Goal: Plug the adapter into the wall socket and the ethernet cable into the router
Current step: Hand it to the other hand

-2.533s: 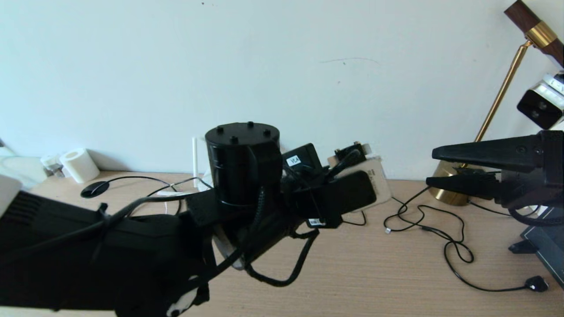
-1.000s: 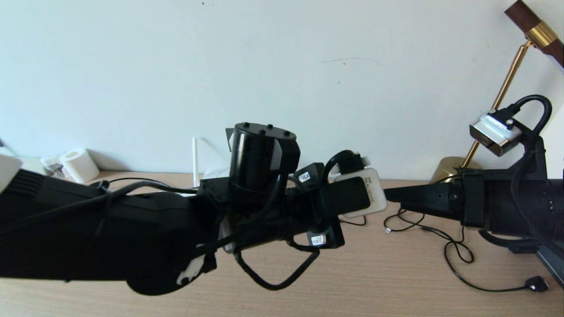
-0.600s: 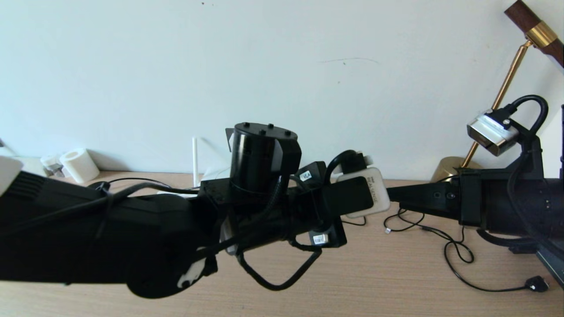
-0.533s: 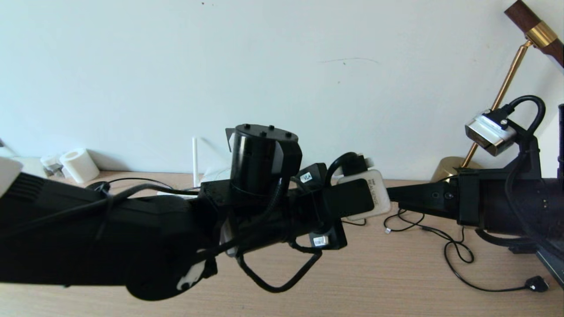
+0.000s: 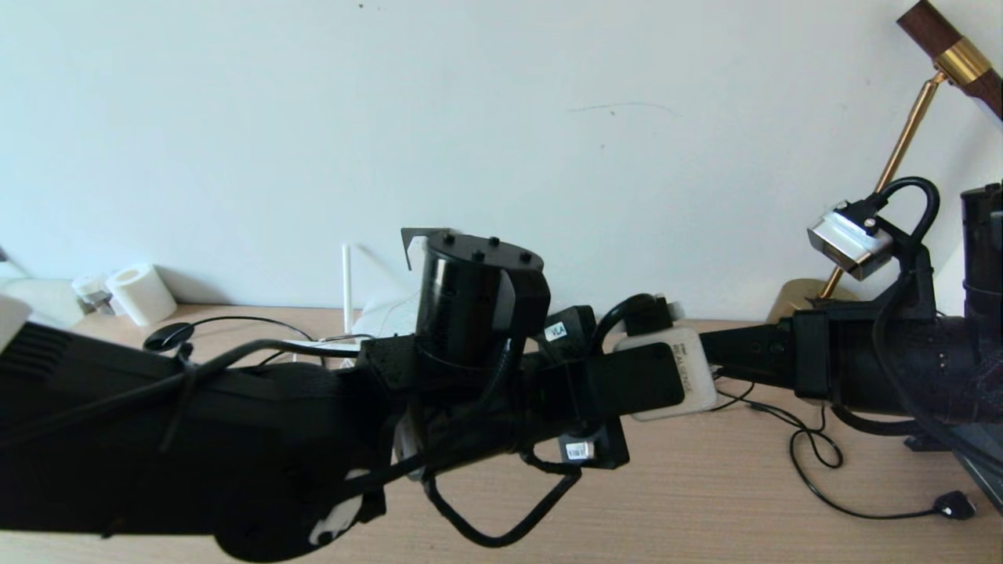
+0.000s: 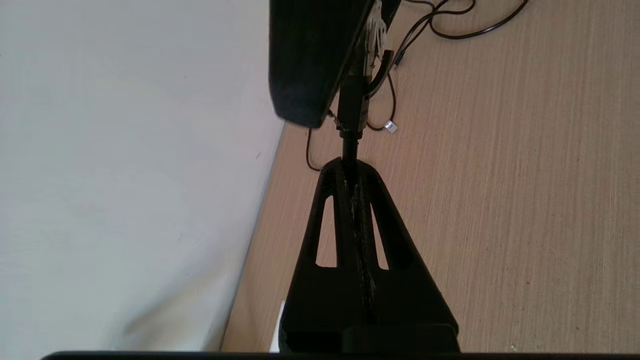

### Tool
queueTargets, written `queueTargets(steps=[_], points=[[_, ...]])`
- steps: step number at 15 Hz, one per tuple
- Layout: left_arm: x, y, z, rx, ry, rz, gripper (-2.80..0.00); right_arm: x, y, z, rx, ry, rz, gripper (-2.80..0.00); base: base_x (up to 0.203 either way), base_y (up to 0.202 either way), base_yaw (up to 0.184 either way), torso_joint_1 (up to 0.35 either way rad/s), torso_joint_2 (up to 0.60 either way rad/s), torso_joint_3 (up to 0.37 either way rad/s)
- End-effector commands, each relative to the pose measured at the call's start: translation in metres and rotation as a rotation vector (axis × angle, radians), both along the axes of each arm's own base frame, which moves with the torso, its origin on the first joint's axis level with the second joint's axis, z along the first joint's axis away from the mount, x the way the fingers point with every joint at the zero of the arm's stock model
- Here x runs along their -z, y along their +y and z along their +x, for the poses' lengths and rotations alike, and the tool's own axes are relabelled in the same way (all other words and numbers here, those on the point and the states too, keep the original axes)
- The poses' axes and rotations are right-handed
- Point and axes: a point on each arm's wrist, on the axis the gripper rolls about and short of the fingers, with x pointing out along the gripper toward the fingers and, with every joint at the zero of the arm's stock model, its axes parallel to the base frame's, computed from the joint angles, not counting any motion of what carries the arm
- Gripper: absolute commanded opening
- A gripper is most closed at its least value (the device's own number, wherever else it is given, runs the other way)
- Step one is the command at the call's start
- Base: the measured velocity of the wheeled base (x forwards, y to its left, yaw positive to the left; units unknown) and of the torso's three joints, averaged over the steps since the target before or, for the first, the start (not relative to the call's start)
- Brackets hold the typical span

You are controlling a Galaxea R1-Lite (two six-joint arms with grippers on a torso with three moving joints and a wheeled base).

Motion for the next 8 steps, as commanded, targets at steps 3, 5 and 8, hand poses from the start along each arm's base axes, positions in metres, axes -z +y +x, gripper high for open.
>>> queueTargets(steps=[3,5,8], points=[[0.0016,0.0004,-0.0044,0.011,0.0,0.006,-2.8,0.0013,0.0019,0.0037,0.0,0.001,0.006,0.0,0.0,0.0,0.0,0.0,0.0,0.0],[0.0041,0.0016,-0.0053,0.011,0.003,0.011,-2.8,0.0012,0.0019,0.0034,0.0,-0.004,0.006,-2.8,0.0,0.0,0.0,0.0,0.0,0.0],[0.0045,0.0013,-0.0044,0.009,0.001,0.008,-2.8,0.0017,0.0014,0.002,-0.003,-0.005,0.005,-2.8,0.0,0.0,0.0,0.0,0.0,0.0]])
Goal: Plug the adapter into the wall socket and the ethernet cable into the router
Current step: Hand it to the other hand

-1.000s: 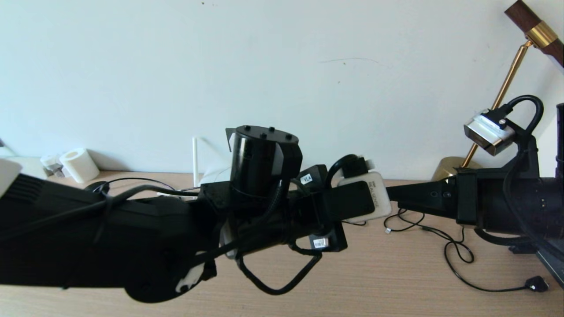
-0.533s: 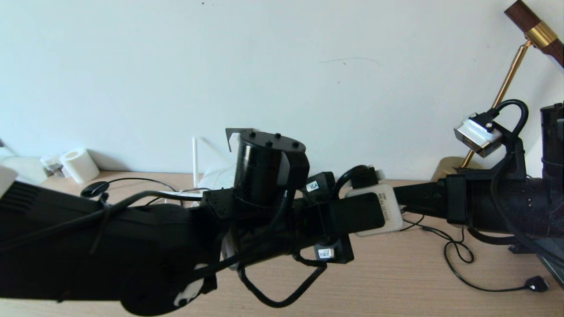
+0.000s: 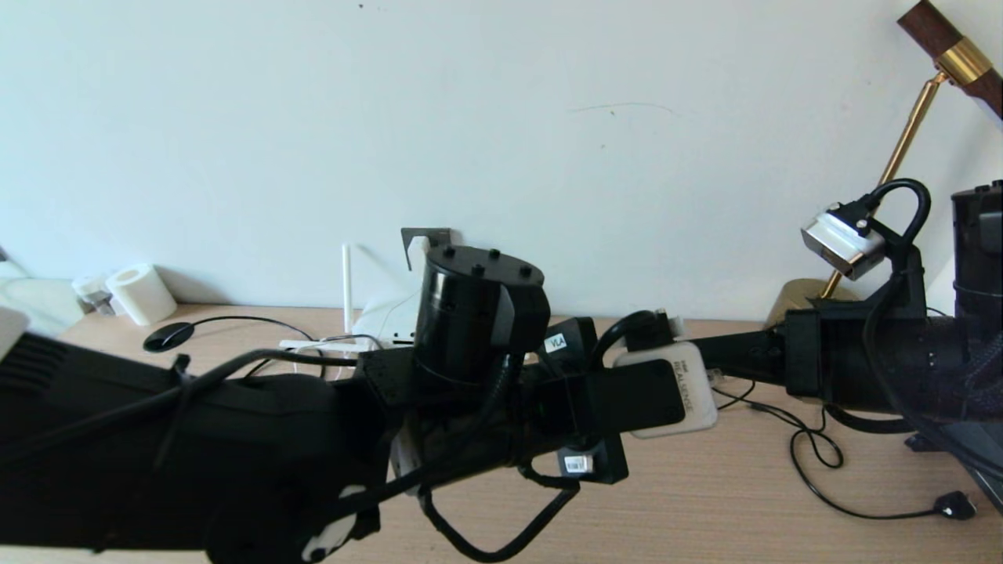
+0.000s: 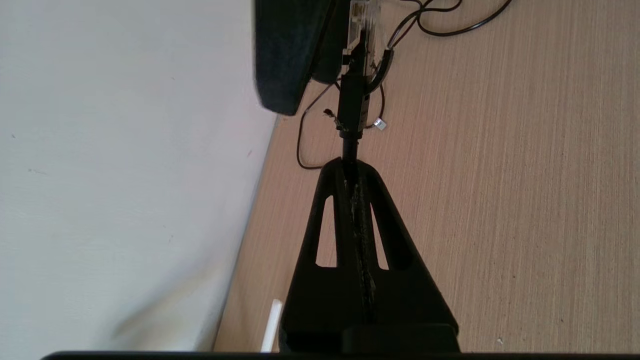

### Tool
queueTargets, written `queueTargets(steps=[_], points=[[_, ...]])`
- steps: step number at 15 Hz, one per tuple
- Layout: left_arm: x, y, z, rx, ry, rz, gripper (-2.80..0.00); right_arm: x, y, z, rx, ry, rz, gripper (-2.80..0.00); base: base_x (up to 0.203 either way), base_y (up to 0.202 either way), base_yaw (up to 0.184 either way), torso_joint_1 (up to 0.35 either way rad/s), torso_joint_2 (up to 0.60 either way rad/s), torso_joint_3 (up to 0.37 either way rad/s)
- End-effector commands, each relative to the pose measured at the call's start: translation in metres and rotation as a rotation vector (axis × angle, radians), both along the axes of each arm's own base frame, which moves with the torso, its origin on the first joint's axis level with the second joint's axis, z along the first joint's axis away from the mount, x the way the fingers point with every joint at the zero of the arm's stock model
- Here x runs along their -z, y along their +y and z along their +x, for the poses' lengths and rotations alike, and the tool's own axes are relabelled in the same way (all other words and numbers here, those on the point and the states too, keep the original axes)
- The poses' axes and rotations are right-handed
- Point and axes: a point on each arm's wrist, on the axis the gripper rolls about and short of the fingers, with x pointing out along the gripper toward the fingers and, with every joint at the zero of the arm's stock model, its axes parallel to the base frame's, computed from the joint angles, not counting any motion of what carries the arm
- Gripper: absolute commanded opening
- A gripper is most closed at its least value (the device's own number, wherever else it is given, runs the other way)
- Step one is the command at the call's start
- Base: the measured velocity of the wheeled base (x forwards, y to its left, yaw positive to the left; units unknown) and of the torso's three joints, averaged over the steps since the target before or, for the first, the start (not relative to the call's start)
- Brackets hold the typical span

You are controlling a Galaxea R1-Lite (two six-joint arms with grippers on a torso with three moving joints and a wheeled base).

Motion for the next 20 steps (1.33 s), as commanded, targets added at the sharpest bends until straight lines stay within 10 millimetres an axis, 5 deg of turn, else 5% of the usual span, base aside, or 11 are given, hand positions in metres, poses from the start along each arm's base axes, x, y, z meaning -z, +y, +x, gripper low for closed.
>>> queueTargets(steps=[1,11,12,20], points=[[0.0,0.0,0.001,0.0,-0.005,0.001,-2.8,0.0,0.0,-0.001,-0.004,0.001,0.004,-2.8,0.0,0.0,0.0,0.0,0.0,0.0],[0.002,-0.001,0.004,-0.008,-0.011,-0.008,-2.8,0.003,0.002,-0.009,-0.023,0.008,-0.001,-2.8,0.0,0.0,0.0,0.0,0.0,0.0],[0.003,-0.001,0.004,-0.008,-0.009,-0.005,-2.8,0.004,0.001,-0.009,-0.023,0.01,-0.002,0.0,0.0,0.0,0.0,0.0,0.0,0.0],[0.007,-0.003,0.005,-0.008,-0.01,-0.008,-2.8,0.004,0.0,-0.012,-0.025,0.009,0.001,0.0,0.0,0.0,0.0,0.0,0.0,0.0]])
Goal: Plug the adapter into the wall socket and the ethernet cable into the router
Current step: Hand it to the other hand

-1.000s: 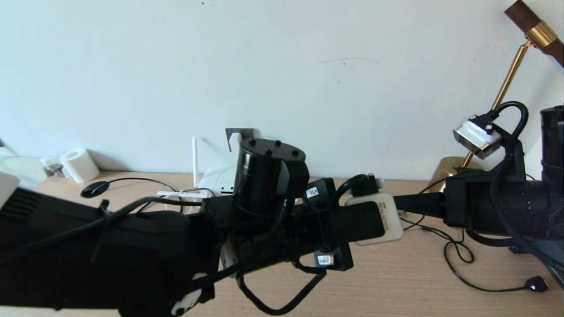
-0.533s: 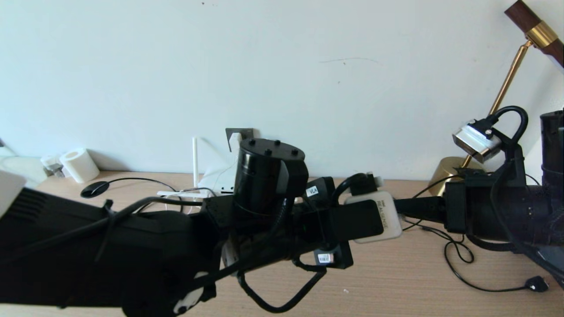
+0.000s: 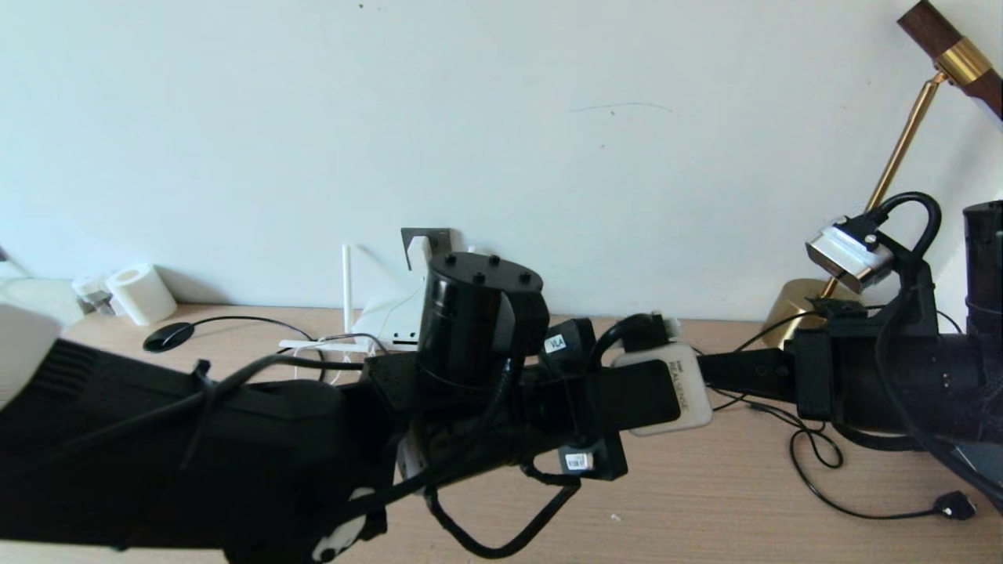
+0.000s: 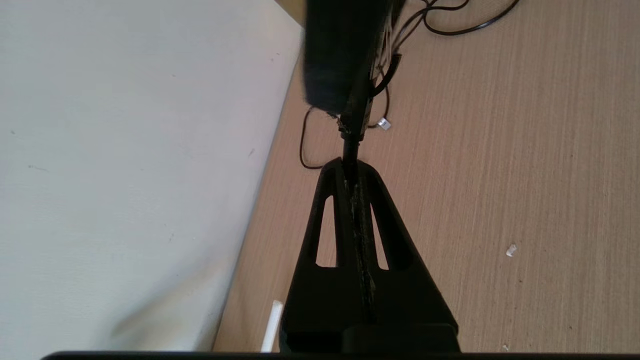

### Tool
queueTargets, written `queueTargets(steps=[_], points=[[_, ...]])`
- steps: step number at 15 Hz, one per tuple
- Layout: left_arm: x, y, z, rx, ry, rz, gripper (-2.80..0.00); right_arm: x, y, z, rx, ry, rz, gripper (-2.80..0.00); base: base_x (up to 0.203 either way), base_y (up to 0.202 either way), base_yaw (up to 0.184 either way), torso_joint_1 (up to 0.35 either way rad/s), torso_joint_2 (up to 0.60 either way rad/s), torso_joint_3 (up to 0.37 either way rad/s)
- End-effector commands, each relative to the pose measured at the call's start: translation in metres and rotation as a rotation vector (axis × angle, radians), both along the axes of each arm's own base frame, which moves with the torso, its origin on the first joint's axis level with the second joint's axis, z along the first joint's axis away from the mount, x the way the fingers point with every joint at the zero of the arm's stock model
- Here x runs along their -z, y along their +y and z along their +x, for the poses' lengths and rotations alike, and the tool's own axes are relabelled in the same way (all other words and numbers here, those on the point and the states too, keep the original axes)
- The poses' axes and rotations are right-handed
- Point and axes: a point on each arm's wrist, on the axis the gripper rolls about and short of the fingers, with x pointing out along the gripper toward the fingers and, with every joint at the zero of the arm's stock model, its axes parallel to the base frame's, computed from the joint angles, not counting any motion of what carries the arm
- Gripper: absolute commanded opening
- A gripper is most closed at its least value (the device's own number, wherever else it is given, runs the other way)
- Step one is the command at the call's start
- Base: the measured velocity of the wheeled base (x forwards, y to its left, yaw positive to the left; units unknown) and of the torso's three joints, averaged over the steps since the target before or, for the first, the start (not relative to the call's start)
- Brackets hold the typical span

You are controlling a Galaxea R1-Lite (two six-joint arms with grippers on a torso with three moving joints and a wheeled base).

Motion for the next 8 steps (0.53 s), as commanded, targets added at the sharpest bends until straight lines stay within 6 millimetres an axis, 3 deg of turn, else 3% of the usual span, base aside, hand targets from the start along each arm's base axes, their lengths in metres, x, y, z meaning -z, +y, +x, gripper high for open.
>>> queueTargets(steps=[1,3,4,8], points=[[0.001,-0.0012,0.001,0.002,-0.004,0.001,-2.8,-0.0005,-0.0006,-0.0014,-0.003,0.0,0.005,0.0,0.0,0.0,0.0,0.0,0.0,0.0],[0.0006,-0.0006,0.0013,0.001,-0.003,-0.001,-2.8,-0.0001,-0.0004,-0.0017,-0.003,0.004,0.006,0.0,0.0,0.0,0.0,0.0,0.0,0.0],[0.0005,-0.0003,0.0017,-0.001,-0.004,-0.001,-2.8,0.0002,-0.0002,-0.0014,-0.004,0.004,0.005,-2.8,0.0,0.0,0.0,0.0,0.0,0.0],[-0.0004,0.0003,0.0013,-0.001,-0.006,-0.004,-2.8,0.0002,-0.0002,-0.0014,-0.006,0.003,0.005,-2.8,0.0,0.0,0.0,0.0,0.0,0.0]])
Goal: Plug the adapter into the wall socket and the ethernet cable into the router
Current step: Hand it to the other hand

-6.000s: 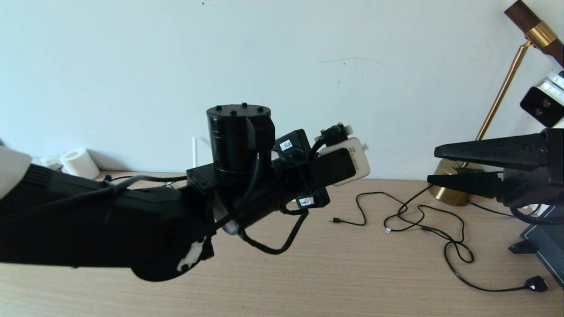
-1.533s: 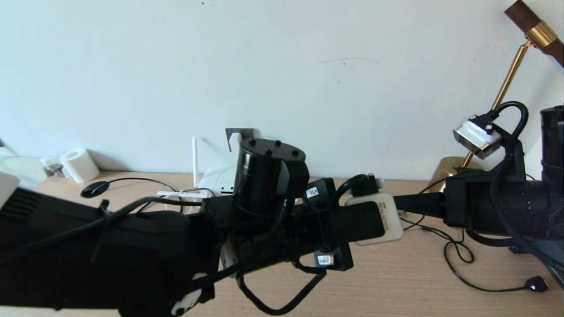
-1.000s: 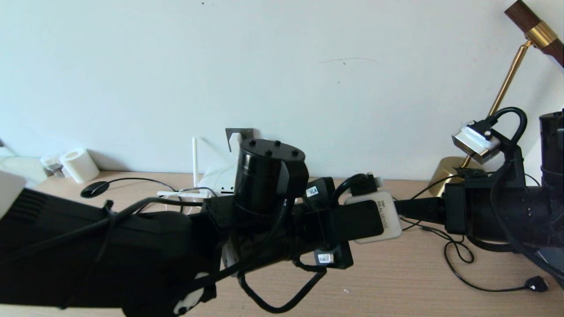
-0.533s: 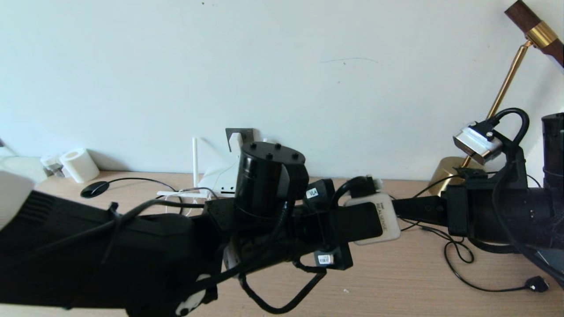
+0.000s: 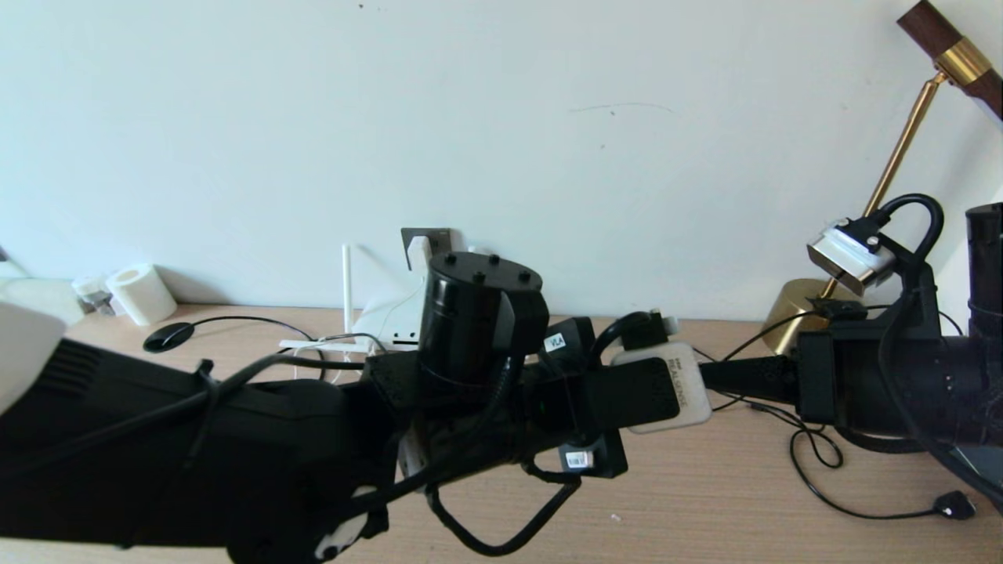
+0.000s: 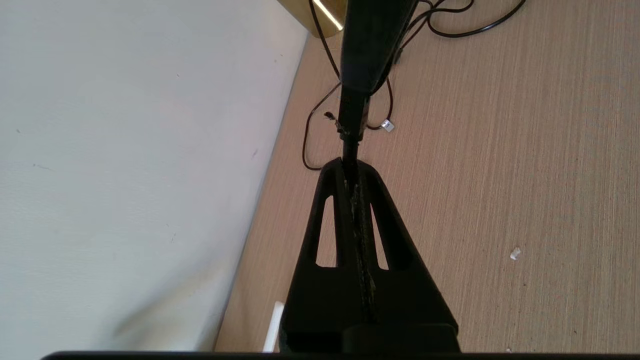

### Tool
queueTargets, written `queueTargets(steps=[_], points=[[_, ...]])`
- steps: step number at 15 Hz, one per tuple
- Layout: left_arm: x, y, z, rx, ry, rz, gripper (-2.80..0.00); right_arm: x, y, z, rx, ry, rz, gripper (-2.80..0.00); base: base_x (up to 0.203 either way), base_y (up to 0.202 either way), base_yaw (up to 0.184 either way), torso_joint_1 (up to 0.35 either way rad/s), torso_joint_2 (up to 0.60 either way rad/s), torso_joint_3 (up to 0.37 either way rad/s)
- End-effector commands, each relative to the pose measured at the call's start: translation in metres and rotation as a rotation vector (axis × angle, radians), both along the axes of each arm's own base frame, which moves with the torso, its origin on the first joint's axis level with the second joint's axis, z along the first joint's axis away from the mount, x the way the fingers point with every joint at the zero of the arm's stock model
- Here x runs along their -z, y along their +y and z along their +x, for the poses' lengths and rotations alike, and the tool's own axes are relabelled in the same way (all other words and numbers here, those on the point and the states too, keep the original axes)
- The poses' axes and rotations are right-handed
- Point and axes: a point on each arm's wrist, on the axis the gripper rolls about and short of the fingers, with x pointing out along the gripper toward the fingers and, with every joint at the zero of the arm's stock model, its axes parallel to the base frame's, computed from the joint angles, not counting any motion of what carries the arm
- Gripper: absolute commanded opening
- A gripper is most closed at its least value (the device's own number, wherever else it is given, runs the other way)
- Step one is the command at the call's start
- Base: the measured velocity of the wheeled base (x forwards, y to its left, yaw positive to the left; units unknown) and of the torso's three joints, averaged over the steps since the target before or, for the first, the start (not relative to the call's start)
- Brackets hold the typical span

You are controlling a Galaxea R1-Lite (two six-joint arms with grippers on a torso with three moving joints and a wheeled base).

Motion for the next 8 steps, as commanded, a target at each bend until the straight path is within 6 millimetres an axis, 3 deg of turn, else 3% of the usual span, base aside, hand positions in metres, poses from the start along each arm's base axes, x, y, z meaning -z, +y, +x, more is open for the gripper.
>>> queueTargets(steps=[1,7,8], points=[[-0.0011,-0.0003,0.0003,0.0,-0.012,-0.008,-2.8,-0.0002,0.0001,0.0,-0.003,0.002,0.004,-2.8,0.0,0.0,0.0,0.0,0.0,0.0],[-0.0007,-0.0012,0.001,0.0,-0.017,-0.014,-2.8,0.0011,0.0008,0.0012,-0.003,0.01,0.004,-2.8,0.0,0.0,0.0,0.0,0.0,0.0],[-0.0011,-0.0013,0.0011,0.0,-0.017,-0.016,0.0,0.0015,0.001,0.0015,-0.003,0.011,0.003,-2.8,0.0,0.0,0.0,0.0,0.0,0.0]])
